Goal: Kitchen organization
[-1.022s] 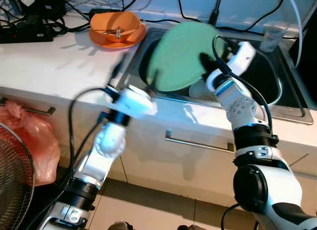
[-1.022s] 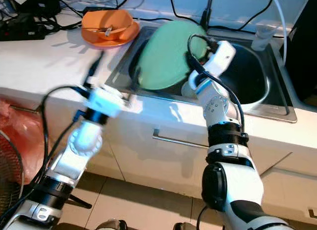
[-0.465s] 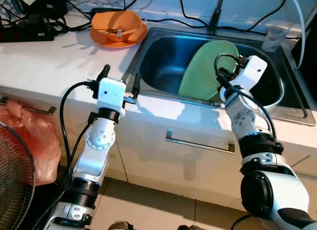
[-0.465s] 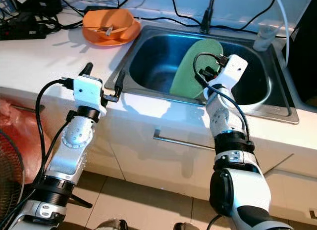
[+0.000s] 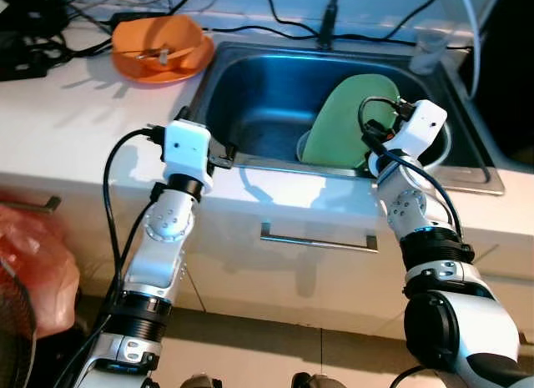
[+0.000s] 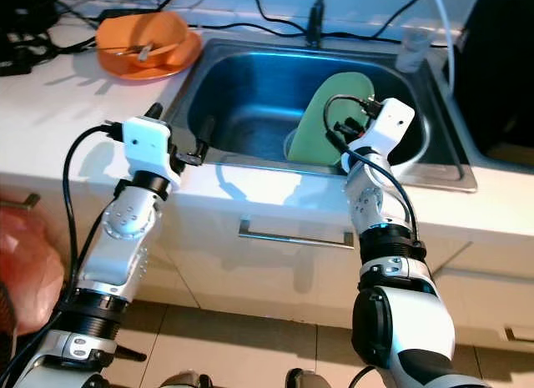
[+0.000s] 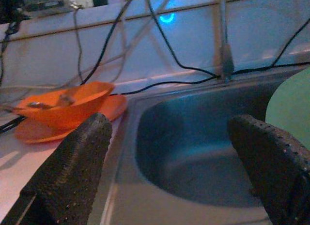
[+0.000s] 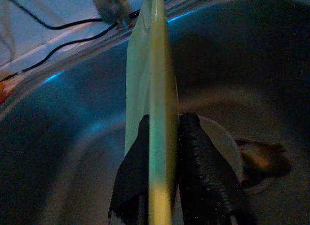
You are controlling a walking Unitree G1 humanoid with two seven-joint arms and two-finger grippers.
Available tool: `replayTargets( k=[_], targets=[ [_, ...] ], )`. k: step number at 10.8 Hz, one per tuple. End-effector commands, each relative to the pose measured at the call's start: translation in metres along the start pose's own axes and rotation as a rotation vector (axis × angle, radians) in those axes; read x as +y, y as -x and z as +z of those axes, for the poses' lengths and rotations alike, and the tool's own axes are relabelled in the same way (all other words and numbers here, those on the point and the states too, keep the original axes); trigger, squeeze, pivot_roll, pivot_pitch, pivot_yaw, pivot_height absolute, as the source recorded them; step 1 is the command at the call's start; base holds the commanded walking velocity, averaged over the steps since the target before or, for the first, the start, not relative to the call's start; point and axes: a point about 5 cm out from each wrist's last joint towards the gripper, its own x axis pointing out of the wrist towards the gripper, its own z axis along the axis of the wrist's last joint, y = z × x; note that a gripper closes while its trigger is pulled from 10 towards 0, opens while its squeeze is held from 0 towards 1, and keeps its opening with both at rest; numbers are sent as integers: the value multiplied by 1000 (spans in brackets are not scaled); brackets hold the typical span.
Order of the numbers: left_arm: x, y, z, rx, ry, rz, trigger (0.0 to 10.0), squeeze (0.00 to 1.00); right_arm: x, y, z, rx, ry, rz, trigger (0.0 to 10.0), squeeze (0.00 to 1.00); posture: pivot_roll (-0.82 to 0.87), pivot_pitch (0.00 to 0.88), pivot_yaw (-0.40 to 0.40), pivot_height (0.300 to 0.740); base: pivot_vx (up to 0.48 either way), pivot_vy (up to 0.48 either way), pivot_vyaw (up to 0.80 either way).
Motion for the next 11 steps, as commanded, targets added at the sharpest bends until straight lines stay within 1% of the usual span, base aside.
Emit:
replayTargets(
  k=[1,2,4,8,10,11],
  targets=[
    [4,-4,9,-23,8,6,10000,0,5,0,4,-28,21,31,10000,0,-20,78,5,740,0,0,0],
    [7,-7,15,-37,20,17,10000,0,10,0,6,-37,49,64,10000,0,-18,77,6,740,337,0,0],
    [10,-11,22,-51,25,18,10000,0,19,1,7,-51,72,104,10000,0,-19,76,8,740,416,0,0],
    [10,-12,29,-69,43,18,10000,0,28,2,9,-67,129,164,10000,0,-21,76,6,740,435,0,0],
    [9,-12,30,-68,48,16,10000,0,41,5,8,-73,196,249,10000,0,-22,76,4,740,435,0,0],
    [10,-12,31,-69,51,16,10000,0,43,6,8,-78,219,265,10000,0,-22,76,3,740,435,0,0]
  ],
)
